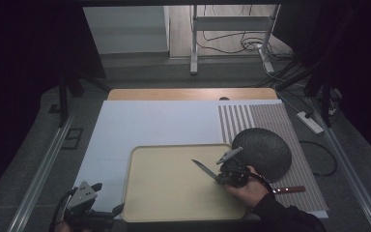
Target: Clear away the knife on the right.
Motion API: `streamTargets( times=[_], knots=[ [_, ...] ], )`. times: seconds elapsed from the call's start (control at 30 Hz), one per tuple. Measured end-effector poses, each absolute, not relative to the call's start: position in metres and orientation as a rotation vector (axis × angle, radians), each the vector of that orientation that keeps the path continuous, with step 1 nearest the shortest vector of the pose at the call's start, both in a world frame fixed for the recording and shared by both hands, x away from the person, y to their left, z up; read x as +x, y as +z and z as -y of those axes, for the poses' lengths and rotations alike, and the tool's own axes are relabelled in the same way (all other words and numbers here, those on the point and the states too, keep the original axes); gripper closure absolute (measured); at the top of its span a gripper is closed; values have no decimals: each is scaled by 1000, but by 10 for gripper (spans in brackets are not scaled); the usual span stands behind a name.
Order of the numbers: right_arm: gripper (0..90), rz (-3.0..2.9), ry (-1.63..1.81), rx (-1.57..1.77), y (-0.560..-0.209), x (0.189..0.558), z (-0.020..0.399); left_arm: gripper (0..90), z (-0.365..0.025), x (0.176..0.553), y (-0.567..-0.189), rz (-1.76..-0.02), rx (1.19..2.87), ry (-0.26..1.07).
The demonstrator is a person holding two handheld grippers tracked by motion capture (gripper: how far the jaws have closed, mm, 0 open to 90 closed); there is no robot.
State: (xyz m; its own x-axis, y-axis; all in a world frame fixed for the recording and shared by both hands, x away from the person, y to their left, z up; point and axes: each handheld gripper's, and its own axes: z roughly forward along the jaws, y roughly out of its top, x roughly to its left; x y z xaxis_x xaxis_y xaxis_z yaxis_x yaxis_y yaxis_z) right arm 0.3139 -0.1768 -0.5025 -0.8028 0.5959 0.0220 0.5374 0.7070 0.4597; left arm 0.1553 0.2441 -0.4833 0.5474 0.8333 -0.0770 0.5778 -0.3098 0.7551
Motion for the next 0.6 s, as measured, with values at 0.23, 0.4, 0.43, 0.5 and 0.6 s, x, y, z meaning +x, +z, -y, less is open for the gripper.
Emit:
streamTargets(
  times=[0.23, 0.4, 0.43, 0.5, 0.6],
  knots=[
    [610, -2753, 799, 945, -489, 318, 184, 1, -244, 156, -483, -1136, 2021, 425],
    [533, -2752, 796, 931, -486, 320, 181, 2, -243, 156, -483, -1134, 2024, 427],
    [533, -2752, 796, 931, -486, 320, 181, 2, -243, 156, -483, -1134, 2024, 427],
    [565, -2754, 808, 916, -486, 320, 177, 2, -243, 156, -483, -1133, 2025, 428],
    [719, -2805, 806, 847, -487, 320, 169, 2, -243, 156, -483, -1131, 2028, 429]
  ],
)
